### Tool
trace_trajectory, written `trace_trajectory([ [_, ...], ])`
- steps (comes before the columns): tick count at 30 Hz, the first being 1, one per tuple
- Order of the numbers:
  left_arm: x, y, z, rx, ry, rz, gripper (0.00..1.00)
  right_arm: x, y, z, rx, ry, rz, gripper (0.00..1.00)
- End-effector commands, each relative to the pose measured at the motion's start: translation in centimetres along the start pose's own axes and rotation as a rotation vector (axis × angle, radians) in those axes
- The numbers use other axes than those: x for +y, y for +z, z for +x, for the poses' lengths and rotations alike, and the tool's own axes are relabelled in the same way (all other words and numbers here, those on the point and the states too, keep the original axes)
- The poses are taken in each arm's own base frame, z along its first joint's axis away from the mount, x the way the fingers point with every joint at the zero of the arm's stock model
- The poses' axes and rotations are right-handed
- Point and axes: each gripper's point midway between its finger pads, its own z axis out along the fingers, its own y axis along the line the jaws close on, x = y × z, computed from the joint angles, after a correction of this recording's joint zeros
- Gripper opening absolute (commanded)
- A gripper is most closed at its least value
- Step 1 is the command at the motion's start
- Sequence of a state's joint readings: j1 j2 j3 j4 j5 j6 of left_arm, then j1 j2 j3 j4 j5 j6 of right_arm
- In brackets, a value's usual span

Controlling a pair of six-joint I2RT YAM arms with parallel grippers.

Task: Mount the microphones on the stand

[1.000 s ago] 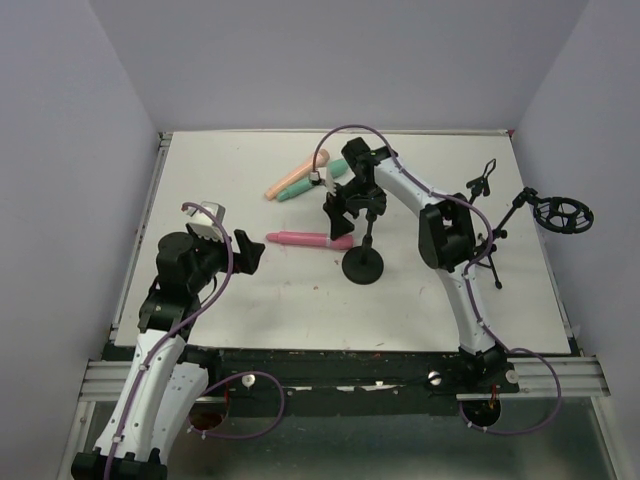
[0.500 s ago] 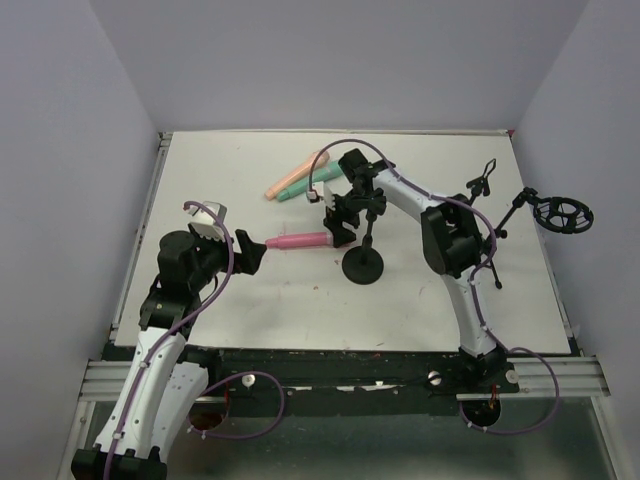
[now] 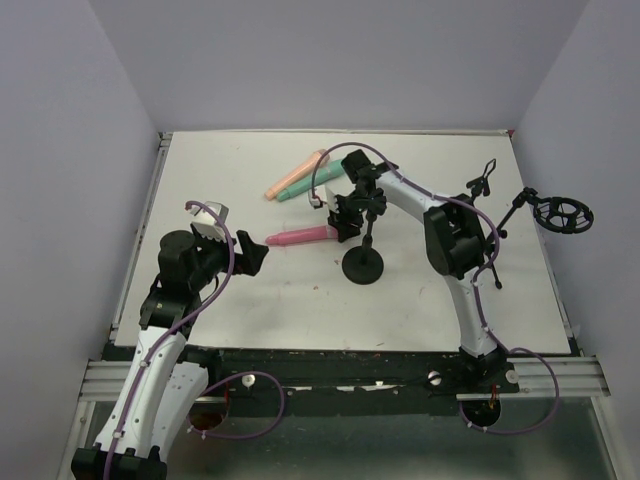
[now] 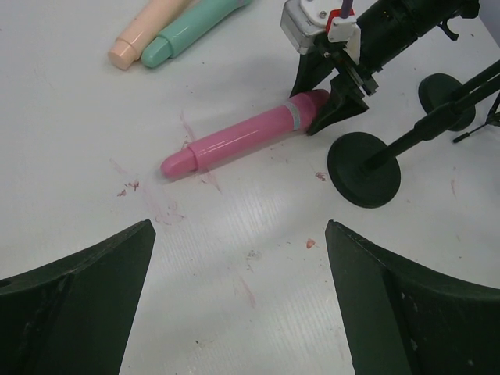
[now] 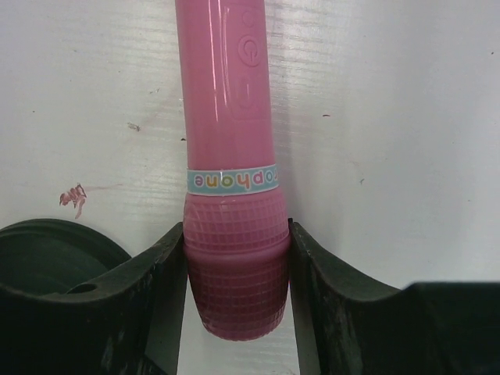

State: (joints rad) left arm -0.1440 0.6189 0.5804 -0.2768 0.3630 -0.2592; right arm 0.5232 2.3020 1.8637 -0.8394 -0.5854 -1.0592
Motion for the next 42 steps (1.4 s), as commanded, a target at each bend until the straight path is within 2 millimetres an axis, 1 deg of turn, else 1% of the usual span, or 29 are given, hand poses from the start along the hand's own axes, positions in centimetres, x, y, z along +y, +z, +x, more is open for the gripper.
trace_trajectory([
  [1,-0.6,0.1,0.1,-0.005,-0.004,0.043,0.98,0.3,-1.2,-1.2,-0.056,-0.035,-0.028,0.45],
  [3,-0.8,0.1,0.0,-0.005,-0.004,0.054,0.98,-0.1,-2.2,-1.9,-0.09,-0.034,-0.024,0.34],
  [6,-1.3,0.1,0.0,-0.01,-0.003,0.079,0.98,-0.9,-3.7,-2.6,-0.118,-0.035,0.0,0.29],
  [11,-2.0,-0.2,-0.4,-0.024,-0.001,0.117,0.98,-2.1,-6.0,-3.1,-0.12,-0.044,0.054,0.26],
  [15,-2.9,-0.6,-0.9,-0.038,-0.002,0.152,0.98,-3.0,-9.0,-4.2,-0.127,-0.06,0.116,0.25],
  [17,-3.5,-0.8,-1.3,-0.04,-0.004,0.179,0.98,-3.4,-10.6,-5.0,-0.134,-0.077,0.145,0.22],
  [22,-5.1,-1.2,-3.2,-0.047,0.003,0.246,0.98,-3.8,-14.4,-6.8,-0.122,-0.148,0.228,0.22],
  [26,-6.2,-1.5,-5.4,-0.042,0.028,0.284,0.98,-5.0,-18.2,-8.3,-0.083,-0.219,0.346,0.22],
  [27,-6.7,-1.8,-6.5,-0.052,0.042,0.297,0.98,-5.4,-19.1,-8.7,-0.072,-0.239,0.377,0.22],
  [29,-7.5,-2.3,-7.9,-0.054,0.049,0.323,0.98,-5.8,-21.2,-9.8,-0.067,-0.272,0.431,0.22],
  [31,-8.4,-3.0,-9.5,-0.065,0.056,0.346,0.98,-5.9,-23.2,-10.9,-0.071,-0.304,0.477,0.22],
  [34,-9.6,-4.2,-11.7,-0.095,0.066,0.366,0.98,-5.4,-26.5,-13.2,-0.098,-0.358,0.55,0.22],
  [36,-10.3,-5.1,-13.3,-0.116,0.065,0.364,0.98,-4.7,-28.5,-14.6,-0.12,-0.391,0.586,0.22],
  [37,-10.2,-5.4,-14.0,-0.12,0.042,0.341,0.98,-4.2,-29.5,-15.2,-0.129,-0.407,0.6,0.22],
  [40,-10.7,-6.8,-16.6,-0.122,0.005,0.302,0.98,-1.7,-32.3,-17.5,-0.182,-0.465,0.615,0.22],
  [42,-11.3,-7.6,-18.5,-0.137,0.003,0.299,0.98,0.1,-33.5,-18.8,-0.224,-0.498,0.606,0.23],
])
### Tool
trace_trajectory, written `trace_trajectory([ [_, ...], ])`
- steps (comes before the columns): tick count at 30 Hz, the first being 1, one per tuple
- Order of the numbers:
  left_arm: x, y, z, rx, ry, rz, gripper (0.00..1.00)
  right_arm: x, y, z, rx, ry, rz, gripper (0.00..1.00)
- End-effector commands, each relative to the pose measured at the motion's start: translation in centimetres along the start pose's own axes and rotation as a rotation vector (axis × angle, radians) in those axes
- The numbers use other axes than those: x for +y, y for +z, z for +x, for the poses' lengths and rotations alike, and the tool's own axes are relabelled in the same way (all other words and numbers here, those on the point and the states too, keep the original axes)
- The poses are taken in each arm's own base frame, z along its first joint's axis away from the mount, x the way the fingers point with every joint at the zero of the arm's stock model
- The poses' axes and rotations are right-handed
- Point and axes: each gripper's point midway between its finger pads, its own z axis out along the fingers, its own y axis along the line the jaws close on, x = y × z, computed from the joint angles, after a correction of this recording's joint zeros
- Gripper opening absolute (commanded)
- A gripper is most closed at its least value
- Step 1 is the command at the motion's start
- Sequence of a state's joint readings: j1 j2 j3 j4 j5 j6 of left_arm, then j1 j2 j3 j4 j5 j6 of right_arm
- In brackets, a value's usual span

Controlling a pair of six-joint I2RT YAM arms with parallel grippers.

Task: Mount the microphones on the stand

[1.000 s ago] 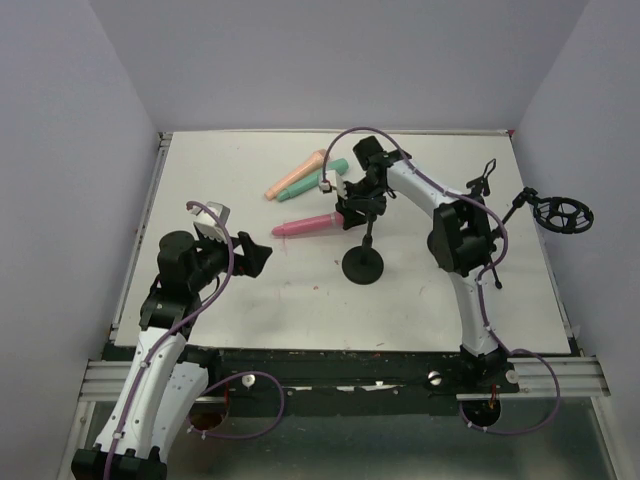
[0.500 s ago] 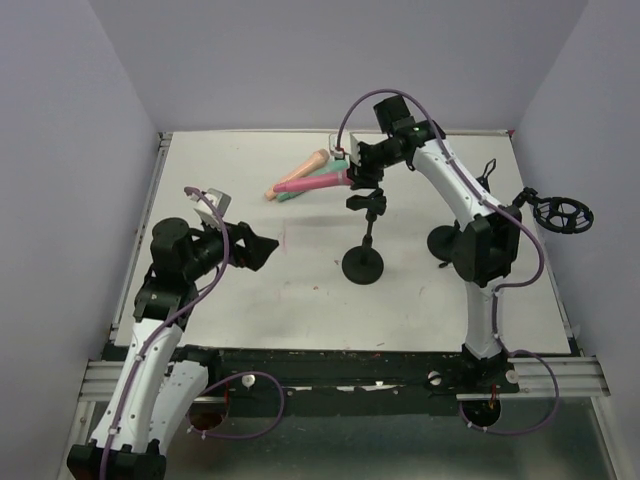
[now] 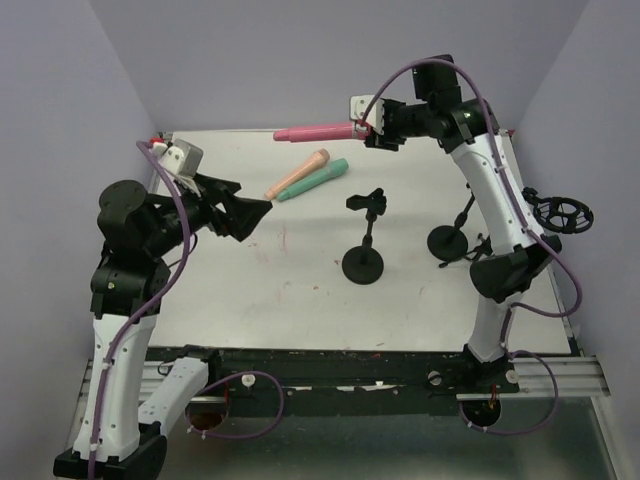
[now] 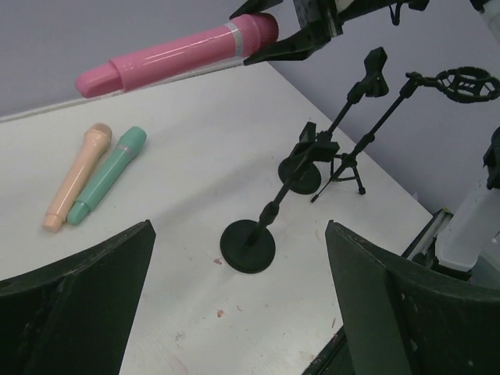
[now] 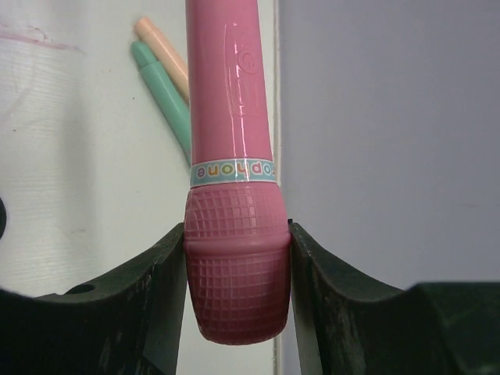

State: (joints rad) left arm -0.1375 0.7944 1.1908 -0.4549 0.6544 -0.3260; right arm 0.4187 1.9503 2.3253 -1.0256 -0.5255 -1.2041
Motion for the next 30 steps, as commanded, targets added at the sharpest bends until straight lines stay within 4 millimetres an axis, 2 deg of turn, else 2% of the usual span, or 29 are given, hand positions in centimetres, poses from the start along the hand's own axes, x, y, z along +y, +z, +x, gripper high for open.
trace_trajectory([
  [1,-1.5,-1.3,-4.2,-0.016,-0.046,-0.037,0.98,-0.4,-6.1,-6.2,-0.122,-0.093,0.042,0.22],
  [5,-3.0,-1.9,-8.8,-0.068,-0.023,-0.038,0.98,1.7,-7.8,-8.7,-0.15,-0.138,-0.003,0.23],
  [7,-3.8,-1.4,-10.4,-0.076,-0.047,0.003,0.98,2.5,-8.7,-9.6,-0.155,-0.156,-0.011,0.23],
  [10,-5.8,0.0,-12.0,-0.053,-0.145,0.146,0.98,3.3,-10.0,-10.8,-0.166,-0.186,-0.016,0.23],
  [13,-7.1,1.7,-12.4,0.001,-0.249,0.317,0.98,4.8,-11.3,-11.6,-0.181,-0.203,-0.047,0.23],
  [17,-6.9,4.2,-11.3,0.085,-0.34,0.42,0.98,7.4,-12.0,-12.4,-0.181,-0.235,-0.109,0.24],
  [21,-8.6,5.7,-9.2,0.192,-0.368,0.529,0.98,9.3,-12.0,-12.8,-0.154,-0.278,-0.152,0.24],
  [23,-9.1,6.6,-7.7,0.243,-0.385,0.548,0.98,10.1,-12.1,-13.4,-0.152,-0.3,-0.164,0.24],
  [26,-8.8,7.9,-5.3,0.322,-0.414,0.526,0.98,10.9,-12.0,-13.7,-0.147,-0.315,-0.178,0.24],
  [30,-9.8,8.1,-2.4,0.415,-0.4,0.549,0.98,11.6,-11.8,-13.4,-0.136,-0.314,-0.2,0.24],
])
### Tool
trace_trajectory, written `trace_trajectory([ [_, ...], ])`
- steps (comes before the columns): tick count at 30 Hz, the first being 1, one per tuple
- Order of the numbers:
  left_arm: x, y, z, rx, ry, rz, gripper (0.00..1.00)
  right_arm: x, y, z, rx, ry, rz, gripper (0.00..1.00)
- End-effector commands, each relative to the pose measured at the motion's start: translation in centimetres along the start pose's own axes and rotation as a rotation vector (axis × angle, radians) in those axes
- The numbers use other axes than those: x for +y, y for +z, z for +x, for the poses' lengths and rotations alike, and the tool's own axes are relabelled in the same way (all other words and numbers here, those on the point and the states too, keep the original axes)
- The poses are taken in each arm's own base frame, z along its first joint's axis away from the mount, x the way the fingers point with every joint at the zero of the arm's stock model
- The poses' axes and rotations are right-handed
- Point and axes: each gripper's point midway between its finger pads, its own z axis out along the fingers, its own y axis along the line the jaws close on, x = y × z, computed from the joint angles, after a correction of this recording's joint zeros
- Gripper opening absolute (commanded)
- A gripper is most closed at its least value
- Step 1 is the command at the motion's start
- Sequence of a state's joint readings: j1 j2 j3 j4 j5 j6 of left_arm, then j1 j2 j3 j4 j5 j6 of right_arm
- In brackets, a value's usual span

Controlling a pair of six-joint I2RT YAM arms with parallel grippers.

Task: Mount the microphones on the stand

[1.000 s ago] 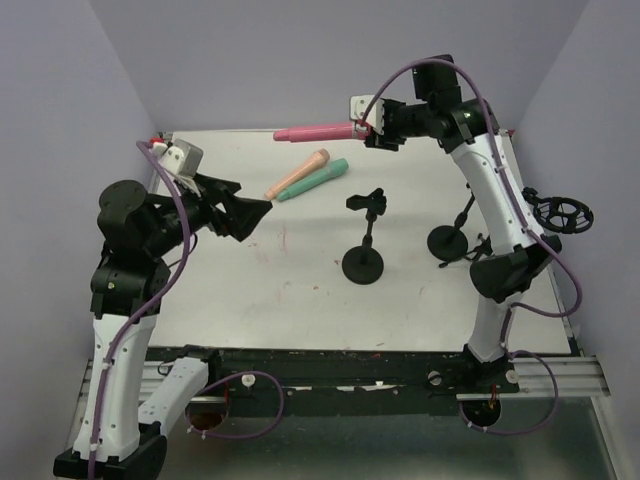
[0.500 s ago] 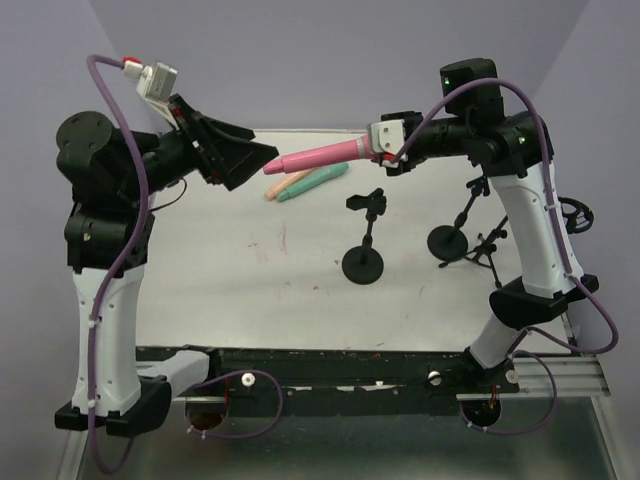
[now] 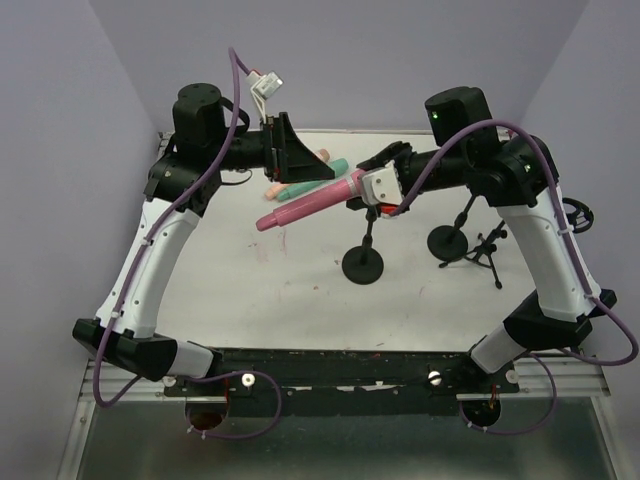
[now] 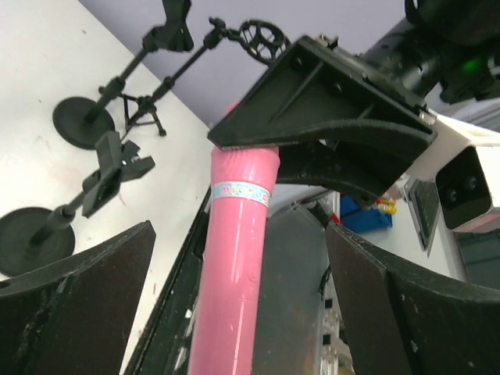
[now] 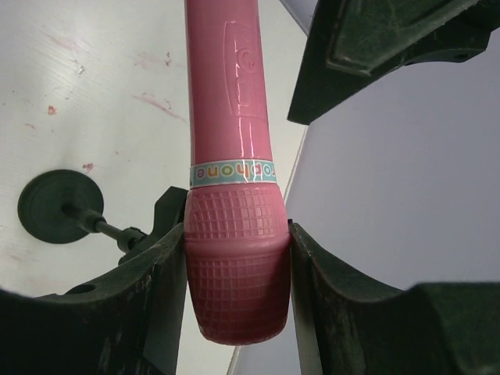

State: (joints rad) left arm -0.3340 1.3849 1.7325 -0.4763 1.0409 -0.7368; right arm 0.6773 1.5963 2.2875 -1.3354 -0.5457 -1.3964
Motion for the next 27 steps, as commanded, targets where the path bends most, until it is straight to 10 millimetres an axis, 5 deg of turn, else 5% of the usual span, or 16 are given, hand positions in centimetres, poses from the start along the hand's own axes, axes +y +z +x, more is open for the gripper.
trace_trajectory([
  [1,-0.8,0.7,3.5,0.129,0.015,0.044,0.98,2.7,-0.5,0.6,0.049,0.026,-0.078,0.24],
  [8,0.2,2.3,6.8,0.258,-0.011,0.051,0.88,3.7,-0.1,-0.4,-0.002,0.04,-0.104,0.25],
  [12,1.1,3.3,7.5,0.322,0.015,-0.008,0.84,4.0,0.2,-1.0,-0.019,0.042,-0.118,0.25],
  [15,1.0,3.7,7.6,0.328,0.012,0.003,0.65,4.3,0.3,-1.1,-0.018,0.045,-0.126,0.25],
  [21,0.4,3.6,7.8,0.34,0.028,0.032,0.61,4.9,0.6,-1.4,-0.025,0.047,-0.144,0.26],
  [24,-0.2,3.6,8.2,0.357,0.021,0.075,0.42,5.2,0.7,-1.5,-0.032,0.055,-0.154,0.3],
  [27,-0.5,3.6,8.7,0.372,0.001,0.101,0.1,5.1,0.7,-2.3,-0.065,0.073,-0.153,0.4],
])
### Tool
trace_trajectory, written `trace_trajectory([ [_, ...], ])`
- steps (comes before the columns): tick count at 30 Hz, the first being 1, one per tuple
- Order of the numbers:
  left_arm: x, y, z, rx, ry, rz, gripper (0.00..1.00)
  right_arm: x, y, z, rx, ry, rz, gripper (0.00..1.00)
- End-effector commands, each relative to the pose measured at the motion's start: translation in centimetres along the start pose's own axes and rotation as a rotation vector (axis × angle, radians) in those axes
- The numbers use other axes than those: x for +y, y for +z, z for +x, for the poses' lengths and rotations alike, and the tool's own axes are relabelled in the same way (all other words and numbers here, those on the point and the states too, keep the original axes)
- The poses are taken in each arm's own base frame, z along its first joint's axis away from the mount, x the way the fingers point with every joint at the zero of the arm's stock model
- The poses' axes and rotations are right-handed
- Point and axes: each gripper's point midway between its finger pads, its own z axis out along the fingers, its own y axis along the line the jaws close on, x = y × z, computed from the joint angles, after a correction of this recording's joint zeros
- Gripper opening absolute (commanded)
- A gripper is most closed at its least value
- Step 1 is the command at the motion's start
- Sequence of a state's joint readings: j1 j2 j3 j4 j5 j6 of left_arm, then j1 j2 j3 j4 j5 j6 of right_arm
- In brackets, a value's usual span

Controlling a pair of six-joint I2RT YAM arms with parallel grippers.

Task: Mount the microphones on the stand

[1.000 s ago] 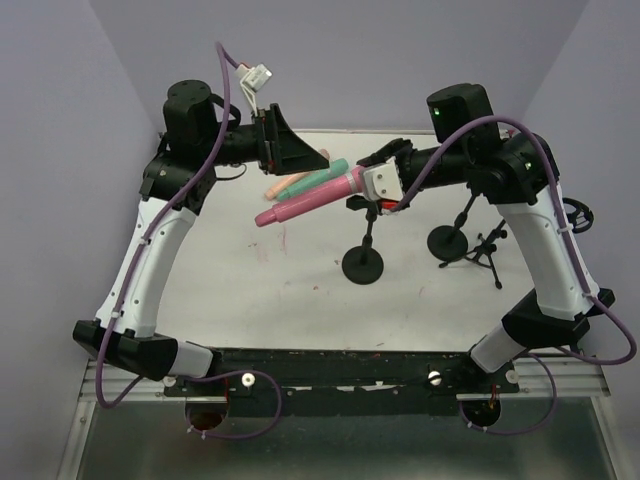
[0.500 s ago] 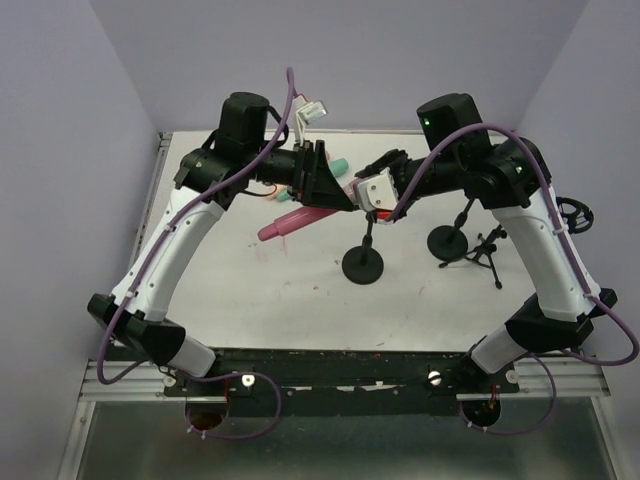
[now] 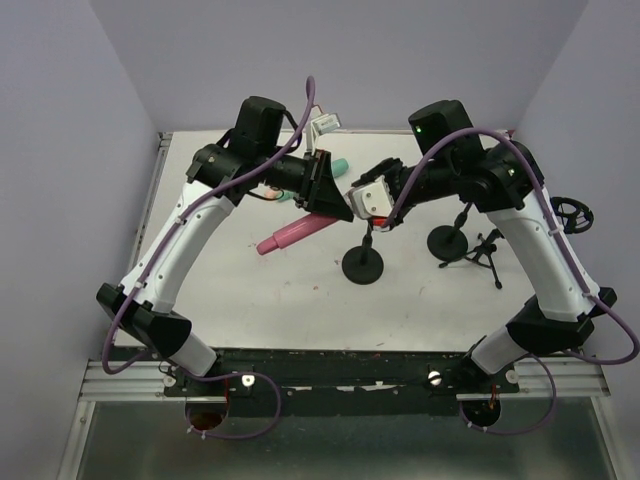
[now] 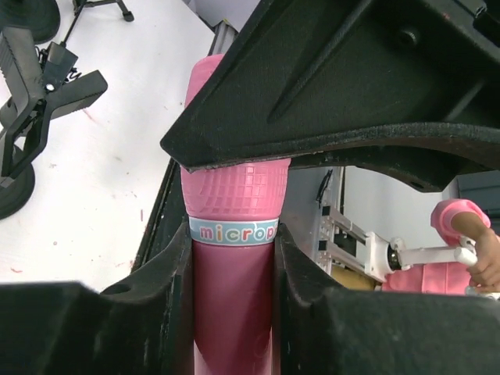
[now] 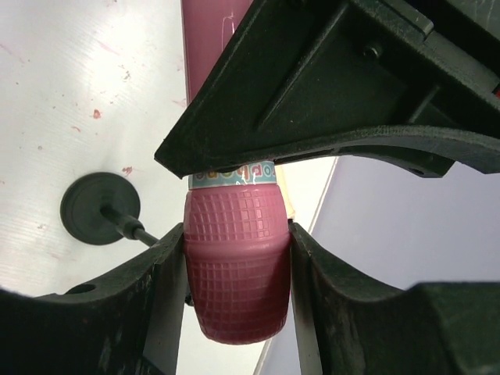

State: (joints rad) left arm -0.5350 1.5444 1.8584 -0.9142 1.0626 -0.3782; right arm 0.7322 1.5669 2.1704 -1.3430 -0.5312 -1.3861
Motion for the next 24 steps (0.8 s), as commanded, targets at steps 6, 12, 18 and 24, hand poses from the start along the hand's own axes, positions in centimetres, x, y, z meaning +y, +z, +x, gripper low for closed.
trace_trajectory([
  [6,-2.2,-0.6,1.6,0.013,0.029,0.071,0.0,1.4,-1.5,-3.6,-0.12,0.1,-0.024,0.78],
  [12,-2.9,-2.0,2.5,-0.114,0.103,-0.01,0.0,-0.3,-4.0,-6.6,-0.203,0.3,0.061,1.0],
  [18,-3.9,-5.5,2.4,-0.414,0.291,-0.16,0.0,-0.2,-6.3,-4.5,-0.192,0.477,0.12,1.0],
  [24,-3.3,-9.6,2.2,-0.684,0.465,-0.339,0.0,0.2,-7.9,-1.5,-0.194,0.666,0.189,1.0],
])
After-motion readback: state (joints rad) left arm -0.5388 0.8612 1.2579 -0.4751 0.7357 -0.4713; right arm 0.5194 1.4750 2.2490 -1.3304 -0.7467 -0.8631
